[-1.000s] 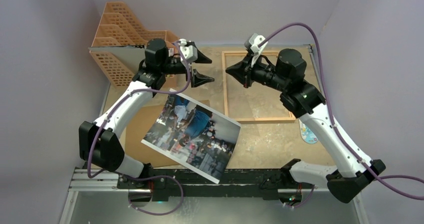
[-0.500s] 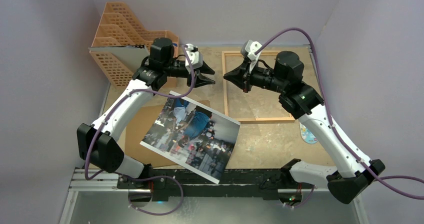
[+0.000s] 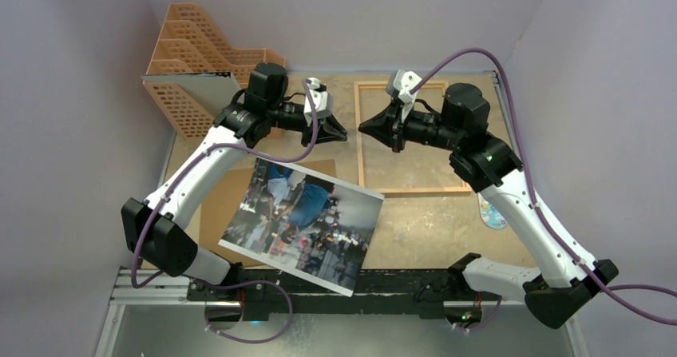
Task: Put the photo into the frame
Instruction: Pick up the photo frame item at the center of the board, then place the photo frame item in the photo frame.
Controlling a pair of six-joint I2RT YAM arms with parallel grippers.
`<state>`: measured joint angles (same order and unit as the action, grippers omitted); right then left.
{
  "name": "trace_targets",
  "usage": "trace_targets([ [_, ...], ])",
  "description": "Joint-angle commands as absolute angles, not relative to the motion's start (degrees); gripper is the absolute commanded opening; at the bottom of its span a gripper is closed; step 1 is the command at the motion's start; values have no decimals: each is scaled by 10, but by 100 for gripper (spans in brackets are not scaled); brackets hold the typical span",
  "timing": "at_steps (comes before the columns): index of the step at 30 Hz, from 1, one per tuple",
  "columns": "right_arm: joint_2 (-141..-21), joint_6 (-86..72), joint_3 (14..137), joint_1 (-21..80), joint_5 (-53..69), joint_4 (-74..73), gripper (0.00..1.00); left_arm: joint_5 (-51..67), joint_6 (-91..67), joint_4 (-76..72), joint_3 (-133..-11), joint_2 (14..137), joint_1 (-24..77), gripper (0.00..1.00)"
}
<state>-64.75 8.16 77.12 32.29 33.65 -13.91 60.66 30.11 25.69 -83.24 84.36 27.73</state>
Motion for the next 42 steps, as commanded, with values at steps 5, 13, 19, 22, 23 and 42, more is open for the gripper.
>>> trace_targets([
  [5, -636, 80, 793, 324, 355, -123, 0, 628, 346, 277, -856, 835, 285, 30],
  [13, -635, 71, 793, 324, 345, -113, 0, 618, 373, 284, -856, 840, 285, 0],
  [19, -631, -2, 782, 323, 188, -72, 35, 549, 289, 138, -827, 824, 285, 0],
  [22, -631, -61, 782, 324, 68, -33, 73, 457, 219, -11, -778, 802, 285, 0],
  [23, -632, -75, 785, 323, 42, -25, 76, 422, 207, -44, -768, 798, 285, 0],
  [42, -618, -252, 710, 241, -101, 91, 99, 17, 81, -196, -781, 749, 285, 0],
])
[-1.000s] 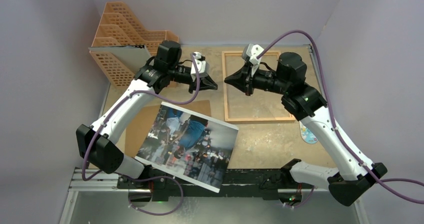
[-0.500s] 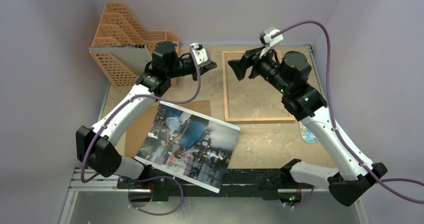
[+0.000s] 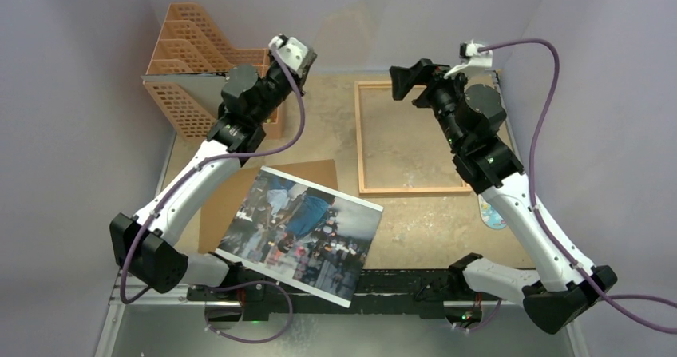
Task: Put the photo into the frame
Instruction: Place the photo frame item in the photo frame.
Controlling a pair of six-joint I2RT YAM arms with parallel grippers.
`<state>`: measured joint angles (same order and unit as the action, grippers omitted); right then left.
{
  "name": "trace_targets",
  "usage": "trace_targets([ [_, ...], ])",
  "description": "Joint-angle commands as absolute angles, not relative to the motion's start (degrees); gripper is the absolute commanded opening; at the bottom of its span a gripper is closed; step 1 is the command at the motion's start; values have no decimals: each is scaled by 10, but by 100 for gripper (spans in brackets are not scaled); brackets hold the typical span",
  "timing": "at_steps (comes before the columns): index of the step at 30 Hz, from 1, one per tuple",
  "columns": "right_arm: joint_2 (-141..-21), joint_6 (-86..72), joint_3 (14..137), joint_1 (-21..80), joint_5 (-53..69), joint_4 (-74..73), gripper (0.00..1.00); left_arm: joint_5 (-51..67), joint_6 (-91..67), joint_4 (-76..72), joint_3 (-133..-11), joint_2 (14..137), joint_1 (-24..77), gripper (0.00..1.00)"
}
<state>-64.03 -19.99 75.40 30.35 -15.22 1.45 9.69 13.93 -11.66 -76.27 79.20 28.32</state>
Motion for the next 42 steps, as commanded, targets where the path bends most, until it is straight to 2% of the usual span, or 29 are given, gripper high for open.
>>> trace_targets([
  [1, -616, -259, 695, 218, -53, 112, 99, 16, 70, -200, -782, 744, 285, 0],
  [11, -658, -324, 635, 125, 138, 279, 99, 123, 22, -135, -846, 701, 285, 0],
  [21, -717, -428, 610, 43, 315, 495, 99, 174, -33, -80, -912, 675, 285, 0],
  [32, -693, -398, 636, 42, 476, 552, 99, 253, -117, -79, -943, 648, 285, 0],
  [34, -683, -399, 632, 42, 501, 566, 95, 254, -124, -74, -951, 648, 285, 0],
  [42, -643, -436, 599, 42, 554, 647, 60, 224, -110, -4, -1014, 675, 285, 0],
])
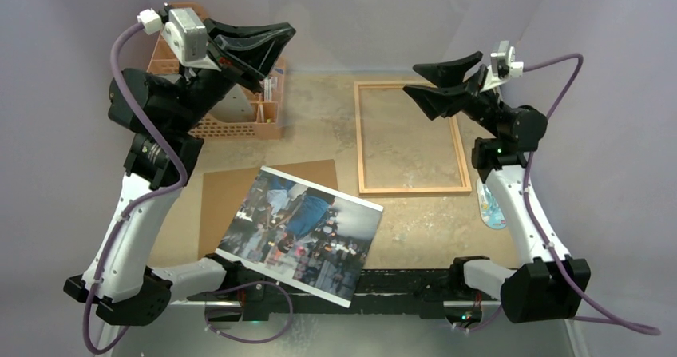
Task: Put the photo into the frame
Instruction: Place the photo frame item in the photo frame.
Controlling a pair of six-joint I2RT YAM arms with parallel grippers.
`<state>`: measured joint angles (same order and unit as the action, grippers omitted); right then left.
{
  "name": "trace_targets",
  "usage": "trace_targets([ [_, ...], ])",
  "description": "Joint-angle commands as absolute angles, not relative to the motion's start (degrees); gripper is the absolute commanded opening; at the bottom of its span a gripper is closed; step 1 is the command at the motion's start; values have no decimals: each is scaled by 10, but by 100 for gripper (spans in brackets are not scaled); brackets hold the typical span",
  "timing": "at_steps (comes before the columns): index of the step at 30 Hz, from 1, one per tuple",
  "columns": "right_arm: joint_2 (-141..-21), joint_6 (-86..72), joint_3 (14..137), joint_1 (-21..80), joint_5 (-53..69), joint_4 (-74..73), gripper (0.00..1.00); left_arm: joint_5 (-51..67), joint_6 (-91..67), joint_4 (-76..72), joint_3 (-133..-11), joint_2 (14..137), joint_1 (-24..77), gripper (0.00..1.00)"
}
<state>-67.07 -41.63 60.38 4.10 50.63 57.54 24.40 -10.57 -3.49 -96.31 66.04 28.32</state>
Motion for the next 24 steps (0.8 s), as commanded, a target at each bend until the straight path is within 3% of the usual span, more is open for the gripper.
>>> trace_targets([
  [1, -639, -436, 597, 42, 555, 645, 57, 212, -108, 20, -1025, 681, 285, 0],
  [8, -597, -457, 553, 43, 492, 662, 37, 152, -107, 39, -1033, 700, 285, 0],
  [10, -593, -464, 551, 42, 492, 667, 29, 150, -105, 38, -1035, 705, 285, 0],
  [14, -592, -468, 557, 43, 512, 654, 20, 144, -99, 44, -1042, 714, 285, 0],
  [18, -598, -476, 564, 42, 522, 653, 0, 158, -97, 43, -1041, 718, 285, 0],
  [24, -603, -465, 576, 42, 507, 596, 0, 166, -91, 48, -1037, 715, 285, 0],
])
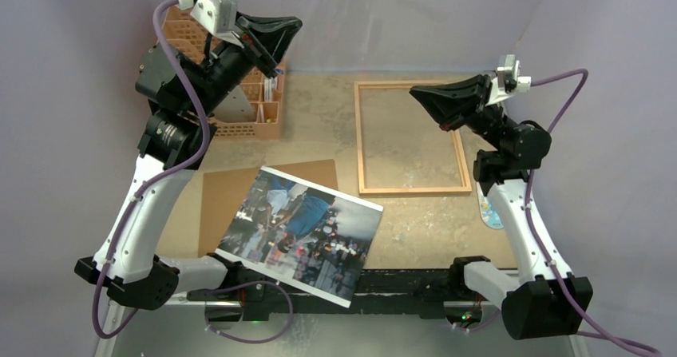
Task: Put the photo into the frame
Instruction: Place the photo frame item in the photo frame.
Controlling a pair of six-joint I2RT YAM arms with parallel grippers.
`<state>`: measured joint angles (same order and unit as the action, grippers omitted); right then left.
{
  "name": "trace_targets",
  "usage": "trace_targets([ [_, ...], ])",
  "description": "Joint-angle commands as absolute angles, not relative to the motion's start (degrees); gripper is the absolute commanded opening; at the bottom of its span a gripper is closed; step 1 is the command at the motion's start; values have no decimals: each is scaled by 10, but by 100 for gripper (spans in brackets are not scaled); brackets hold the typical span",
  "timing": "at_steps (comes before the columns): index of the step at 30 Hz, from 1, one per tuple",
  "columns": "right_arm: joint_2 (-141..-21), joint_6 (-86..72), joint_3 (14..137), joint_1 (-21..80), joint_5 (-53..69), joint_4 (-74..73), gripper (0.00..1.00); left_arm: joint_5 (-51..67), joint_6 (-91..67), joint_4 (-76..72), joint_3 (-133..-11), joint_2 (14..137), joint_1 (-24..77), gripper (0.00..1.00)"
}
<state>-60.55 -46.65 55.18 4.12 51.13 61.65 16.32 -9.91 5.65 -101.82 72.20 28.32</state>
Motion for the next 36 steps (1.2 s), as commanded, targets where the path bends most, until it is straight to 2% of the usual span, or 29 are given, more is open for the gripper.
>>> trace_targets([
  [1, -603, -460, 577, 42, 500, 577, 0, 165, -90, 47, -1030, 713, 285, 0],
  [2, -605, -453, 579, 42, 495, 558, 0, 163, -91, 43, -1019, 709, 285, 8],
  [4, -611, -442, 585, 42, 486, 515, 0, 158, -95, 34, -978, 695, 285, 31],
  [8, -627, -395, 606, 41, 464, 389, 0, 94, -108, 36, -871, 649, 285, 71],
  [10, -633, -372, 612, 41, 449, 337, 0, 39, -109, 43, -816, 625, 285, 85],
  [11, -636, -360, 615, 41, 442, 310, 0, -2, -108, 54, -799, 616, 285, 89],
  [17, -673, -316, 621, 38, 448, 226, 0, -165, -98, 141, -783, 615, 284, 92],
  [22, -703, -324, 622, 29, 438, 190, 0, -230, -92, 162, -795, 637, 284, 93],
  [25, -711, -333, 635, 23, 415, 171, 0, -212, -95, 159, -788, 648, 284, 96],
  [28, -733, -345, 665, 13, 378, 127, 0, -127, -81, 126, -755, 656, 284, 98],
  [36, -801, -303, 754, 1, 360, 28, 0, -66, -178, 10, -682, 769, 284, 97],
])
